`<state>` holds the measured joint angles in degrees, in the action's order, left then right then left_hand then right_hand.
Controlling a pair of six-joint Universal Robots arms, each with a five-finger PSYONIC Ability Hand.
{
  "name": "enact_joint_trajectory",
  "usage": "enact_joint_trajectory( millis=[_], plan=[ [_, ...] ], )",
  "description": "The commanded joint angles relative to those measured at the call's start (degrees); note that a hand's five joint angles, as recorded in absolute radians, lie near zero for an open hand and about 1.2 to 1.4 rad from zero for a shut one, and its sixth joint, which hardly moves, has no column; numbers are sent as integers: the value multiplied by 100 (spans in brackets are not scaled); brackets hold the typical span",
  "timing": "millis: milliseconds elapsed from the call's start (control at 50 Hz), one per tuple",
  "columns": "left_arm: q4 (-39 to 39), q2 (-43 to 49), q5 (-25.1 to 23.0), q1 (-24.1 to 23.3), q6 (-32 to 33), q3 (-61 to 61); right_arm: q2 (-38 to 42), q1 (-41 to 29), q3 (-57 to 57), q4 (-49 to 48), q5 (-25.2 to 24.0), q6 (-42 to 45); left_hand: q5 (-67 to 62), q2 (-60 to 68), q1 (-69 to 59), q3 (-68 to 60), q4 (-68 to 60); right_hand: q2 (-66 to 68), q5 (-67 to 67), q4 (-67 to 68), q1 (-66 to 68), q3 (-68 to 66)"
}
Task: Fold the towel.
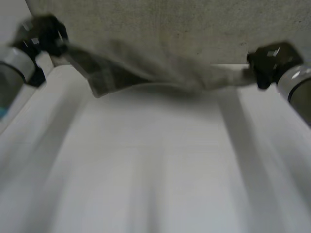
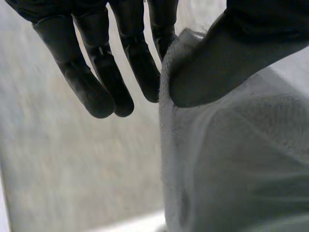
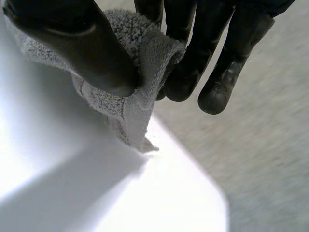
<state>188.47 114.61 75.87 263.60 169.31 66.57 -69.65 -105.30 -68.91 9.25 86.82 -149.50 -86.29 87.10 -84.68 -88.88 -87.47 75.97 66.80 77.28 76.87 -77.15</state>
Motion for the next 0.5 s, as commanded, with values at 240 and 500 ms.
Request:
enact_joint_trajectory(
  millis=[240,500],
  plan=[
    [928,-79,-925,614,955,2931,163,352,-1459,-152,-376,8,1629,-710,468,888,747,403,320,272,313,-285],
    [805,-2582,-1750,1623,789,4064,-2410,1466,-2021,549,-1068,70,1629,-710,468,888,747,403,320,272,313,-285]
  ],
)
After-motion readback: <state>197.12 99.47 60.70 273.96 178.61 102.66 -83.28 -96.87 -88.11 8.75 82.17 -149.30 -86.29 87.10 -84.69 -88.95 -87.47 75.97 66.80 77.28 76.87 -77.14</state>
